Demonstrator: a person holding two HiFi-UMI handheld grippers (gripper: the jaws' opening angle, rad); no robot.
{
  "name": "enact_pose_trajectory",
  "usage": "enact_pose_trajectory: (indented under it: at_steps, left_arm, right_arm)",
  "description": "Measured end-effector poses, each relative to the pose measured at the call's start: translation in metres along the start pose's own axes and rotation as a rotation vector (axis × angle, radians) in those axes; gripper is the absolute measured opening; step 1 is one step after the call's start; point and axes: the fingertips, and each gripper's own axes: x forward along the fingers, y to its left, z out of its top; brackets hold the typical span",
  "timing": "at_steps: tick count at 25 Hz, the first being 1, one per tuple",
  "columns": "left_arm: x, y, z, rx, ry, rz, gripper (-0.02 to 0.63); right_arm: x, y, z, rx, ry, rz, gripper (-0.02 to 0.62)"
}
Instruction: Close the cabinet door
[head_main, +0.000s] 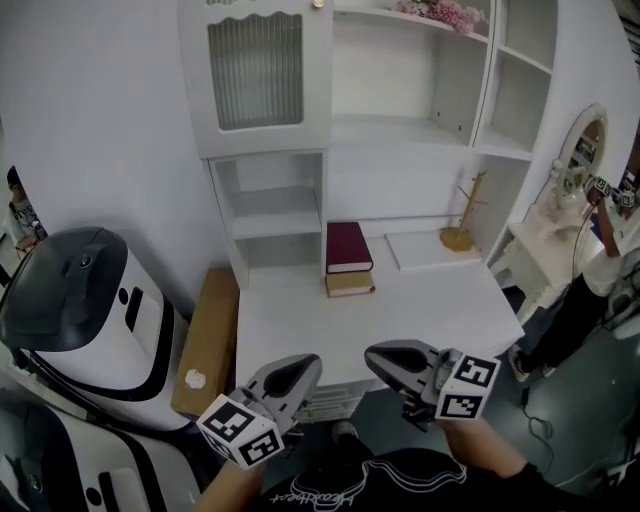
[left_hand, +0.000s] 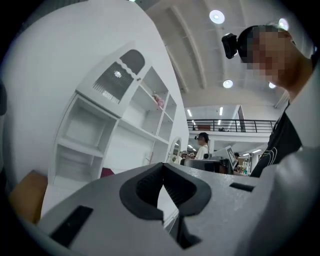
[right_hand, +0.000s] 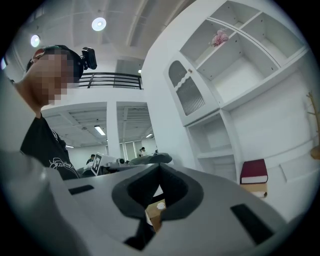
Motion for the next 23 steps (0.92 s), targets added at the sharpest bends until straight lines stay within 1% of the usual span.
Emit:
enact_pose_trajectory:
  at_steps: [2,3,9,13,15,18,23]
  left_arm:
    - [-0.006,-0.002,-0.007,-0.039,-0.010,0.012,0.005]
    - [-0.007,-0.003,-0.010,-0.046,-0.008,0.012,0.005]
    - [-0.010,-0.009,-0.019,-0.041,0.004,0.019,0.005]
    - [-0.008,-0.011,-0.028,-0.047,0.021,0.005,0.005]
    - [-0.007,-0.007,-0.034,-0.060,0.036,0.004,0.005]
    - [-0.005,-0.002,-0.041,-0.088,0.051,0.002,0.005]
    - [0.002,0.000,-0.052,-0.100,0.066,-0.007,0.005]
  right_arm:
    - [-0.001,0.004,-0.010,0.029,0.000,-0.001,0.006]
    - [-0.001,0.006,-0.015,0.040,0.001,-0.001,0.006]
    - [-0.001,0.005,-0.042,0.084,0.030,-0.017,0.006]
    - [-0.003,0.003,-0.048,0.120,0.033,-0.011,0.005]
    - [-0.003,0.001,-0.051,0.127,0.037,-0.015,0.006]
    - [-0.004,-0.001,-0.056,0.171,0.035,-0.018,0.006]
    - [-0.002,-0.011,-0.067,0.206,0.039,-0.029,0.006]
